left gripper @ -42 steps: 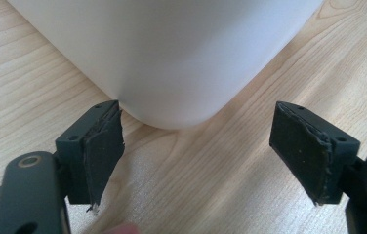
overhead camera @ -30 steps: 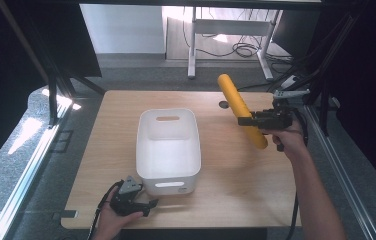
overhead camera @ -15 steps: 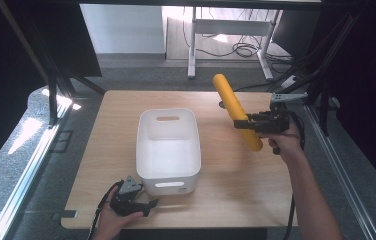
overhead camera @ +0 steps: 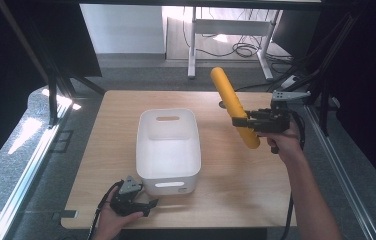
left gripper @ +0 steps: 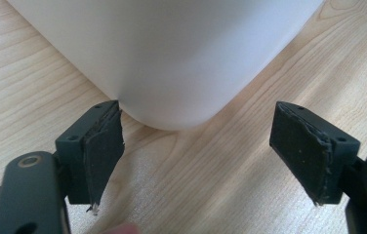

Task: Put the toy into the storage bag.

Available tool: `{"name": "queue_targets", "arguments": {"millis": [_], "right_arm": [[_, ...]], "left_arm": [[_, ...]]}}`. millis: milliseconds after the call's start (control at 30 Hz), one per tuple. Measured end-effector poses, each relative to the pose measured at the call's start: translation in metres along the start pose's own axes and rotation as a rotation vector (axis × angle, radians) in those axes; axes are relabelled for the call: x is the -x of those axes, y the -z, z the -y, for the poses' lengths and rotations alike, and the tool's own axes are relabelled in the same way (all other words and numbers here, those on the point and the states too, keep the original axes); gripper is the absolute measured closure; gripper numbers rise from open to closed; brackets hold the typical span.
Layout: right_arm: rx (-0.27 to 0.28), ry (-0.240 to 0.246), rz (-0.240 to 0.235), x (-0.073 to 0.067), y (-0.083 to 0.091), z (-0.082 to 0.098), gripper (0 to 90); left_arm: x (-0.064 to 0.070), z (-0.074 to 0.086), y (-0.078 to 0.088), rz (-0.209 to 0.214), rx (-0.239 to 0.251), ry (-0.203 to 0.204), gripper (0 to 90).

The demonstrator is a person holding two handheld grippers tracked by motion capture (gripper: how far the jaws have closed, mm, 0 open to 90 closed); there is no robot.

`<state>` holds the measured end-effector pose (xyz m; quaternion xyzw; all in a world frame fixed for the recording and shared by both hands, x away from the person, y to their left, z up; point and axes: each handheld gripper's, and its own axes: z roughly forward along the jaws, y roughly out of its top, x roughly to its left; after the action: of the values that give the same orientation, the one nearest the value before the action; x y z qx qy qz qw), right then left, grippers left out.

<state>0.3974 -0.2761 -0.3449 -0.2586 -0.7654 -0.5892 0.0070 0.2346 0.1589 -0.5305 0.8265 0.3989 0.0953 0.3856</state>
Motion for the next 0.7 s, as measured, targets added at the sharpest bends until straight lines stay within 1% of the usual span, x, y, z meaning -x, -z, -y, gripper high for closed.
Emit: {"name": "queue_targets", "arguments": {"millis": [267,567,700], "right_arm": [[0.02,0.012,-0.008,-0.007,-0.001,-0.003,52.2],[0.037,0.007,-0.025,-0.011,-0.003,-0.003,52.1],[0.039,0.014,-0.032,-0.014,-0.005,-0.003,52.1]], "left_arm": [[0.0,0.0,0.0,-0.001,-0.001,0.0,20.3],[0.0,0.0,0.0,-0.001,0.001,0.0,20.4],[0.0,0.0,0.001,0.001,0.003,0.0,20.4]]}}
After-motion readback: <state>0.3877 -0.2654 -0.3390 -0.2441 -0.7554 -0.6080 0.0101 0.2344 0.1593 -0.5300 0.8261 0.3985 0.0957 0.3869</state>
